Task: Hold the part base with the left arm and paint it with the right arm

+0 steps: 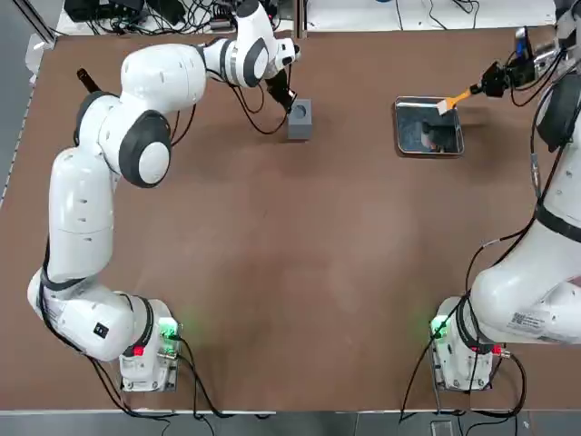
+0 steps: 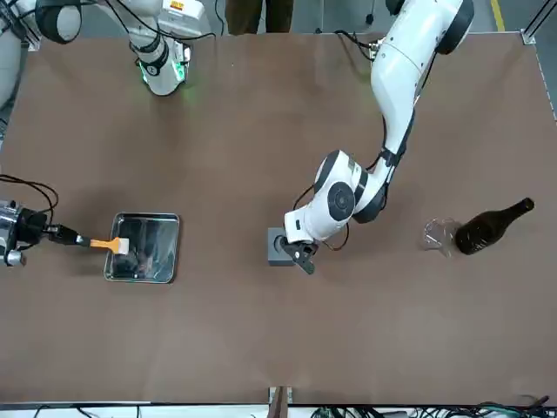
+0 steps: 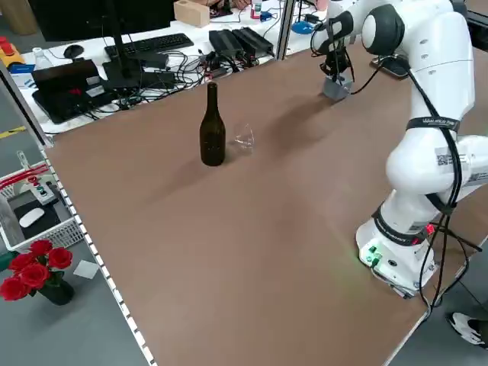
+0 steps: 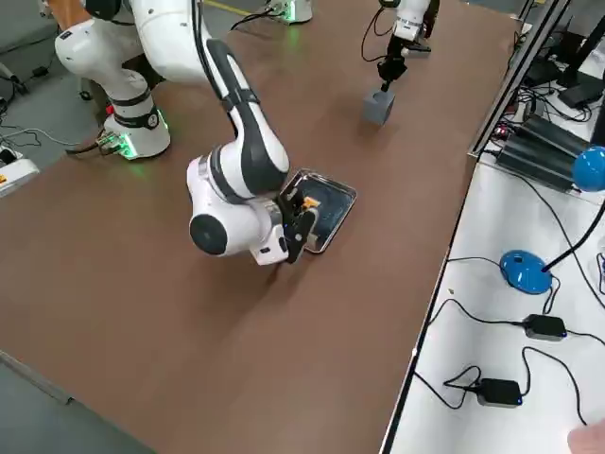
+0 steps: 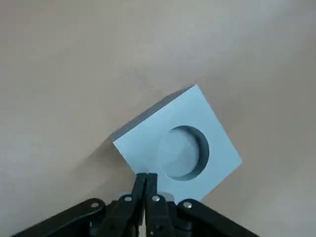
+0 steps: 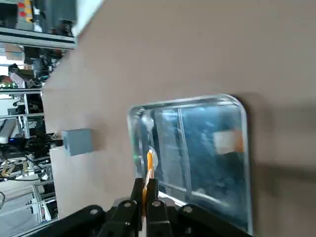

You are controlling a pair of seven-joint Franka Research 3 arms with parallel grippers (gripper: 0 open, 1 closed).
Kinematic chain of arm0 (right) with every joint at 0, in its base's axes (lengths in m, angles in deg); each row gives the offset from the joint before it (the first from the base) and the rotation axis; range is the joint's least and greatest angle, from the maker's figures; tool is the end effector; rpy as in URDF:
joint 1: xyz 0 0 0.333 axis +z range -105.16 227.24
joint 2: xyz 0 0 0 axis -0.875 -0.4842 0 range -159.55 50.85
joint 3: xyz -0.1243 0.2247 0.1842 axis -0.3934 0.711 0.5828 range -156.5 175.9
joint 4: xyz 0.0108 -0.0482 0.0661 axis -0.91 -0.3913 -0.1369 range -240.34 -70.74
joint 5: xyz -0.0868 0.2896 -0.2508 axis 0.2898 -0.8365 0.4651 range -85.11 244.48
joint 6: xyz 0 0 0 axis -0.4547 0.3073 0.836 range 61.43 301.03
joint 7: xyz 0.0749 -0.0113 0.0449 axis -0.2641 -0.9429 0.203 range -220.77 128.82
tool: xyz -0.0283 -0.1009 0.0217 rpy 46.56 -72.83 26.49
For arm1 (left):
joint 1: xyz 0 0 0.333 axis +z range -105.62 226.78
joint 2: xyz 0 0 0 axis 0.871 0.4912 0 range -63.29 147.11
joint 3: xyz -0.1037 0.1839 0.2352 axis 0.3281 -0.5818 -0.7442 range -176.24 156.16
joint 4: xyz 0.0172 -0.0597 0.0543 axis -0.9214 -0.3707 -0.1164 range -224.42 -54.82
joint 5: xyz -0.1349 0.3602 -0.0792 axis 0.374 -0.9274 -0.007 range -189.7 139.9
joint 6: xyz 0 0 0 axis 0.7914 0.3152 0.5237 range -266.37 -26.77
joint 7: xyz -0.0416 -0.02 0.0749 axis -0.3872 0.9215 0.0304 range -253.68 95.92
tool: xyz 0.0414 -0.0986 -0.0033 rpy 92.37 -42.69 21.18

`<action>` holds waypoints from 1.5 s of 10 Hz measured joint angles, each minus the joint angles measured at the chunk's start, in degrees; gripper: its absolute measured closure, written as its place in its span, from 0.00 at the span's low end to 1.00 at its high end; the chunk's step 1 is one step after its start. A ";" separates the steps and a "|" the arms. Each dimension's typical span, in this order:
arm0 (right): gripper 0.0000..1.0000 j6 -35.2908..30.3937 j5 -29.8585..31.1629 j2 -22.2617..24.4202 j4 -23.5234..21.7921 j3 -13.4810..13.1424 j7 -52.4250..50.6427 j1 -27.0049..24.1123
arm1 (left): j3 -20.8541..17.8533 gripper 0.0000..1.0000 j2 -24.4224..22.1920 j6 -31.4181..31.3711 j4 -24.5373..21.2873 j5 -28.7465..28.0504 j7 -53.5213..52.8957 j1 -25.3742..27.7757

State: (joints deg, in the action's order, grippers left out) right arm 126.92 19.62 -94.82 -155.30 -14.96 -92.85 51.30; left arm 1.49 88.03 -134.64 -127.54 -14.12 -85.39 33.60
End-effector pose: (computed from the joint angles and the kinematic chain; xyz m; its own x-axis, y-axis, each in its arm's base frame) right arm 0.5972 -0.2534 0.2350 0.9901 -0.1359 -0.0353 -0.1113 -0.6059 -0.7877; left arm 0.6035 -0.4416 0.2512 0.8309 -0.5375 0.1439 -0.5552 -0.7836 0.2787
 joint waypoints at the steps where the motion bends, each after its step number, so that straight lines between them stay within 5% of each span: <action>1: 0.96 0.25 -0.02 -2.31 0.02 -0.03 -1.19 -0.04 | 0.00 0.93 0.00 0.00 0.00 0.00 0.00 -0.01; 6: 0.96 1.09 -0.05 -6.55 3.07 -3.14 -3.83 -0.11 | 0.00 0.93 0.00 0.00 0.00 0.00 0.00 -0.01; 12: 0.89 0.65 -0.23 -9.40 4.52 -3.23 -6.58 -0.10 | -0.01 0.92 -0.07 -0.76 0.21 0.00 0.00 0.12; 15: 0.86 1.60 -0.23 -9.95 4.57 -3.22 -6.59 -0.04 | -0.10 0.82 -3.34 1.45 1.06 0.00 0.13 2.02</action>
State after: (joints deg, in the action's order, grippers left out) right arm 128.52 19.39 -104.77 -150.72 -18.19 -99.44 51.25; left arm 1.39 84.68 -133.19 -126.48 -14.12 -85.26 35.62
